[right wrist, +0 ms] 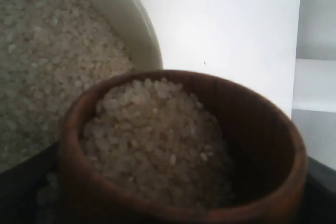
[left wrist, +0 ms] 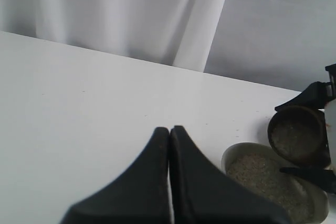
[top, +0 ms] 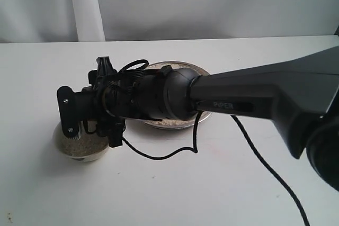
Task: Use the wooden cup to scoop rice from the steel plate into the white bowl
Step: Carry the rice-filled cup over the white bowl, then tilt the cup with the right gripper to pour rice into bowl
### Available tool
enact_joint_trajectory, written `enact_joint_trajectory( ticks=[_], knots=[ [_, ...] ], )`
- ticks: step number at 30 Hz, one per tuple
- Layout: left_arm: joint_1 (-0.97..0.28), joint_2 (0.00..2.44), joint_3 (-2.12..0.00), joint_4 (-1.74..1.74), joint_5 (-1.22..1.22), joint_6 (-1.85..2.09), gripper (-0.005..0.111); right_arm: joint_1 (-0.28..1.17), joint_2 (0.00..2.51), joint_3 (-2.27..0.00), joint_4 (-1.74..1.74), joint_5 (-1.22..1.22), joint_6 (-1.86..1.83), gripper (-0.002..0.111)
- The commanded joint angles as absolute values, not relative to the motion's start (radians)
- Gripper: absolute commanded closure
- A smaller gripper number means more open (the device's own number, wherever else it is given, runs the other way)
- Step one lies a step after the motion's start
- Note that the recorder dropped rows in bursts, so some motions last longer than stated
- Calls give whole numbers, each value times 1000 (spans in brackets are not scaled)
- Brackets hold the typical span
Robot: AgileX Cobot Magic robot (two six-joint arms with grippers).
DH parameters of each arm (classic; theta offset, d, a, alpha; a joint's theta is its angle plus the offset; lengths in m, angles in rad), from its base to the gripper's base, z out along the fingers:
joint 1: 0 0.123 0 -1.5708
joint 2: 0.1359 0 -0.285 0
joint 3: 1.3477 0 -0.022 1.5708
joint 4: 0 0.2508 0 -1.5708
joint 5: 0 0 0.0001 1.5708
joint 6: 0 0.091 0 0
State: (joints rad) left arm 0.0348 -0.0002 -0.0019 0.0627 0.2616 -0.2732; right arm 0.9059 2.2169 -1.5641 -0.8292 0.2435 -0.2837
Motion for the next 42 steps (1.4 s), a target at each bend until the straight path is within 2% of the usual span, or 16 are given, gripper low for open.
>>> enact_joint_trajectory(
  ticks=[1,16,24,42],
  knots=[
    [30,0,0,61,258,-276,107,908,2214,-1572,-901,253,-283,108],
    [30,0,0,61,258,-276,107,945,2214,-1572,-1257,332,-126,108],
    [30,0,0,61,258,-276,107,989,2214,-1572,-1454,459,-118,108],
    [30,0,0,61,258,-276,107,1017,2221,-1572,-1603,575,-204,108]
  ],
)
